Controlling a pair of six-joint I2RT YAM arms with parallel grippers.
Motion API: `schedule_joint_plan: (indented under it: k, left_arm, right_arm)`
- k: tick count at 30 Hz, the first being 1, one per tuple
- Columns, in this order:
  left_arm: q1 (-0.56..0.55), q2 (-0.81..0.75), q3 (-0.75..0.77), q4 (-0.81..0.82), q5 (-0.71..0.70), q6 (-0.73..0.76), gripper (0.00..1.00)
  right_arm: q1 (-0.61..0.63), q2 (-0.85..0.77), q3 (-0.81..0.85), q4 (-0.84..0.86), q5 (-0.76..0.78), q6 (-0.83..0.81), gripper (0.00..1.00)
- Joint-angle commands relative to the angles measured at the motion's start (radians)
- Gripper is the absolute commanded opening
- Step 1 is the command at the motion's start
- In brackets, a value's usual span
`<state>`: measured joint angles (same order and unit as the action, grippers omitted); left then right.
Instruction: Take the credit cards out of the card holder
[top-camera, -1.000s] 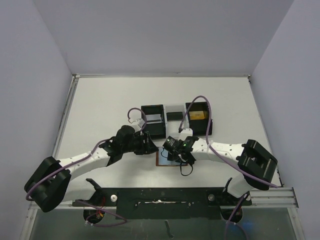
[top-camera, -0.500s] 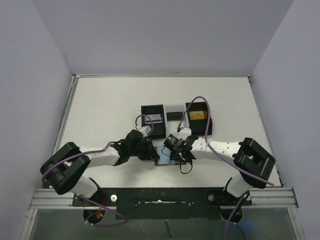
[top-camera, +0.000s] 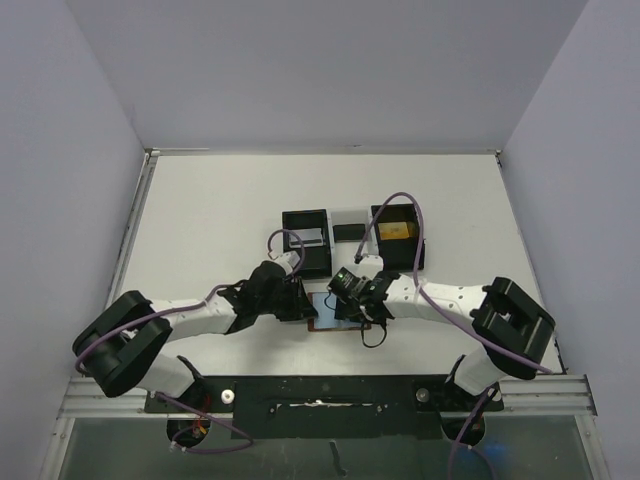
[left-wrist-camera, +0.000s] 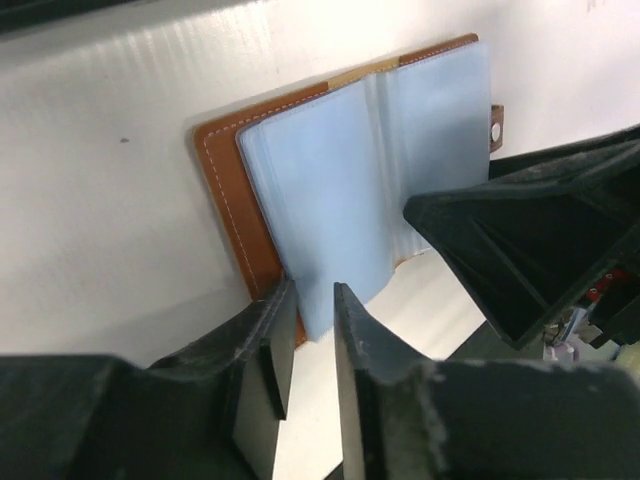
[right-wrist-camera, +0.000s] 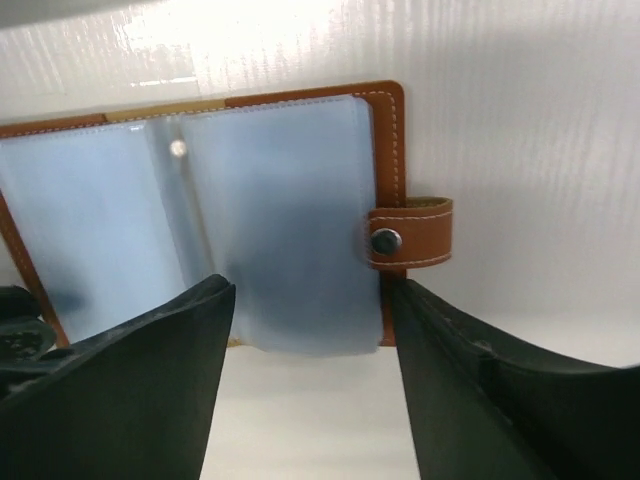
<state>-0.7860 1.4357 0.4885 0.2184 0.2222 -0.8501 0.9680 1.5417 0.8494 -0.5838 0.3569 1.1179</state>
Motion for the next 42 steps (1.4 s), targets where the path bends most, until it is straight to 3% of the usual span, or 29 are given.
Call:
schedule_joint_plan:
  k: [1, 7, 13, 17, 26, 29, 32, 35, 42]
  left_arm:
    - [-0.006, -0.103, 0.033, -0.087, -0.08, 0.033, 0.27]
    - [0.002, -0.261, 0.053, -0.248, -0.196, 0.067, 0.47]
    - [0.042, -0.421, 0.175, -0.458, -0.381, 0.185, 0.73]
    - [0.121, -0.489, 0.275, -0.551, -0.474, 0.279, 0.82]
    - [0.41, -0.564, 0.374, -0.656, -0.519, 0.412, 0.83]
    - [0.53, -0.561, 0.4, -0.679, -0.483, 0.426, 0.84]
    - [0.629, -0.552, 0.446, -0.717, -0.454, 0.416, 0.85]
    - [0.645, -0.553, 0.5, -0.766, -0.524, 0.375, 0.85]
    - [0.644, -0.601, 0.627, -0.823, -0.771, 0.347, 0.85]
  right_arm:
    - [0.003, -0.125, 0.045, -0.072, 0.073, 0.012, 0.69]
    - [-0.06, -0.342, 0.05, -0.093, 0.148, -0.06, 0.89]
    - [-0.211, -0.515, 0.059, 0.01, 0.233, -0.331, 0.96]
    - [-0.272, -0.577, 0.07, 0.139, 0.253, -0.535, 0.99]
    - [-0.357, -0.575, 0.108, 0.326, 0.303, -0.819, 0.97]
    - [-0.473, -0.548, 0.136, 0.327, 0.261, -0.826, 0.98]
    - [-0.631, -0.54, 0.172, 0.296, 0.103, -0.787, 0.98]
    - [-0.723, -0.552, 0.222, 0.263, 0.012, -0.784, 0.98]
    - [-0.726, -0.587, 0.409, 0.179, -0.06, -0.872, 0.98]
